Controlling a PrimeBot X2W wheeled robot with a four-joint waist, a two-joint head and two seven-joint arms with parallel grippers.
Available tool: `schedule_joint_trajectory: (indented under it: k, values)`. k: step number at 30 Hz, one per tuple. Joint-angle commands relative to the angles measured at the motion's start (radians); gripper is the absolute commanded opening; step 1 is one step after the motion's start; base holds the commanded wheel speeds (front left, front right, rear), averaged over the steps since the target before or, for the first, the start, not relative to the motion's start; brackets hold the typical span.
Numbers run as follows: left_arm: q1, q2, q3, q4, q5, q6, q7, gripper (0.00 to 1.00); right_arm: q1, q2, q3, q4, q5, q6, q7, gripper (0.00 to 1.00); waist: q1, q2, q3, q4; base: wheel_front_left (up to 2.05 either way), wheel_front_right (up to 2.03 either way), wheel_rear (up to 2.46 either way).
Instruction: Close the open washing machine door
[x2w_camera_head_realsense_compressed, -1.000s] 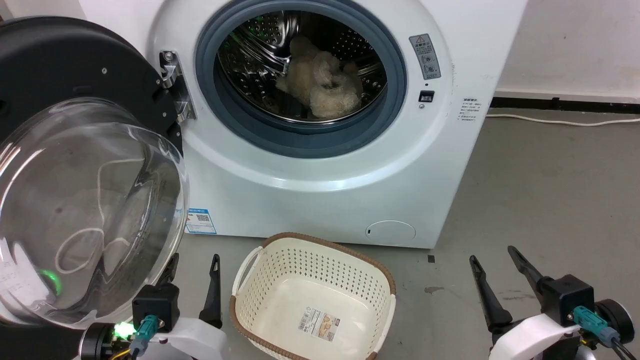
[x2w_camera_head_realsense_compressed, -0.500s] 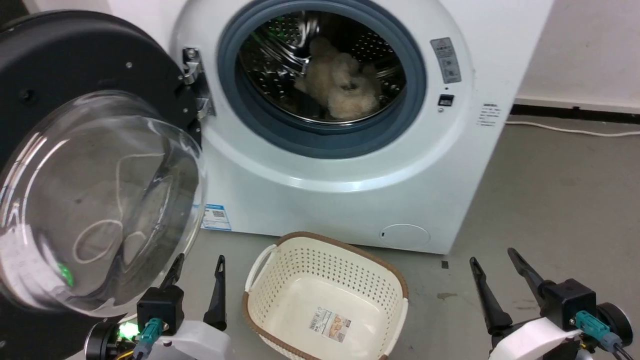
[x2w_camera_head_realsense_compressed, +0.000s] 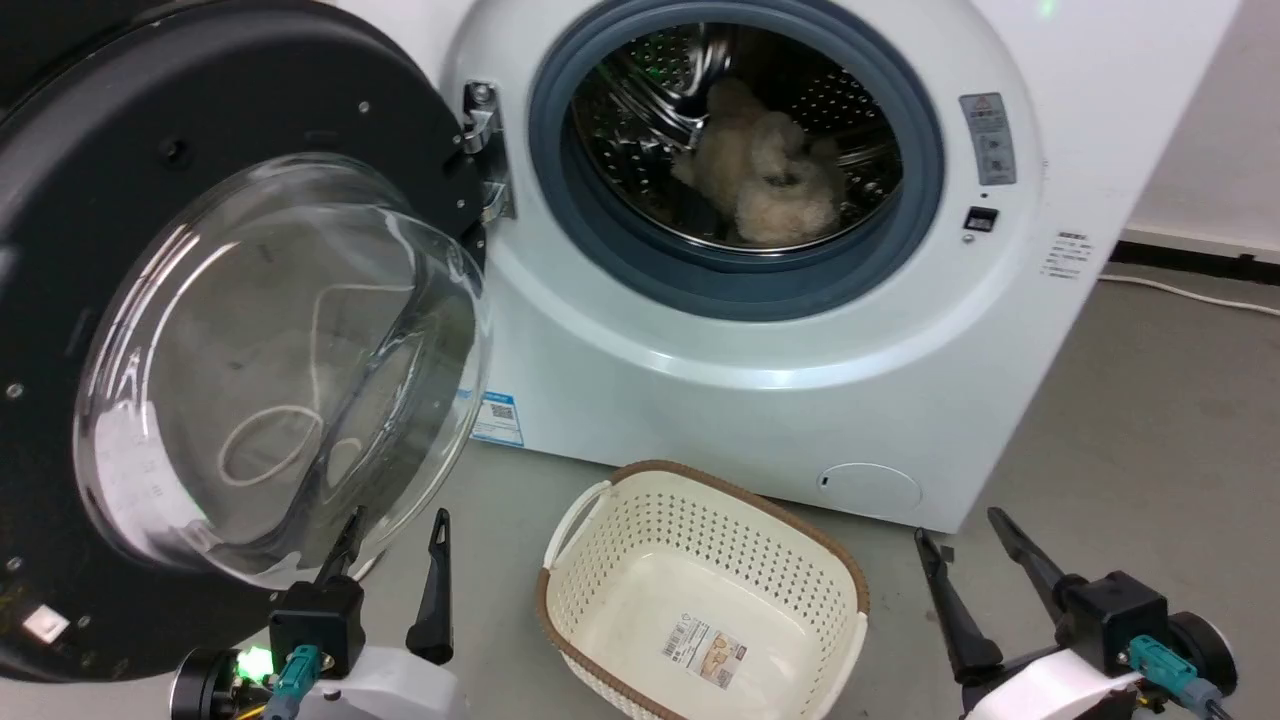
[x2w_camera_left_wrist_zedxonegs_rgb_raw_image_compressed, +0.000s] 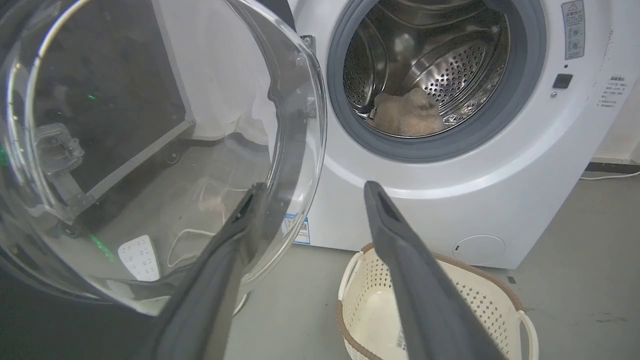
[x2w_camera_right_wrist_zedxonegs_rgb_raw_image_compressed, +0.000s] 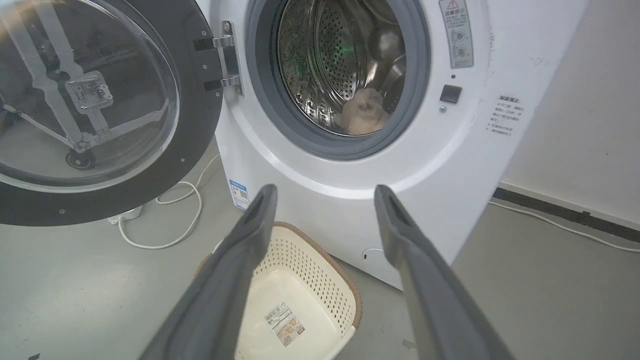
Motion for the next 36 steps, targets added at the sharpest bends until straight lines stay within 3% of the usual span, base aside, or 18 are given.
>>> schedule_joint_trajectory:
  k: [1, 36]
  values:
    - [0.01, 0.002, -0.001, -0.003, -0.009, 0.004, -0.011, 1.0, -0.01, -0.009, 0.01, 0.008, 0.011, 0.0, -0.012, 1.0, 0.0001, 0.0, 0.002, 0.01, 0.0, 0.0, 0.0]
    - [0.019, 0.0, -0.015, 0.016, -0.03, 0.004, -0.093, 1.0, -0.002, -0.031, 0.084, 0.073, 0.064, 0.0, -0.093, 1.0, 0.0001, 0.0, -0.001, 0.172, 0.0, 0.0, 0.0]
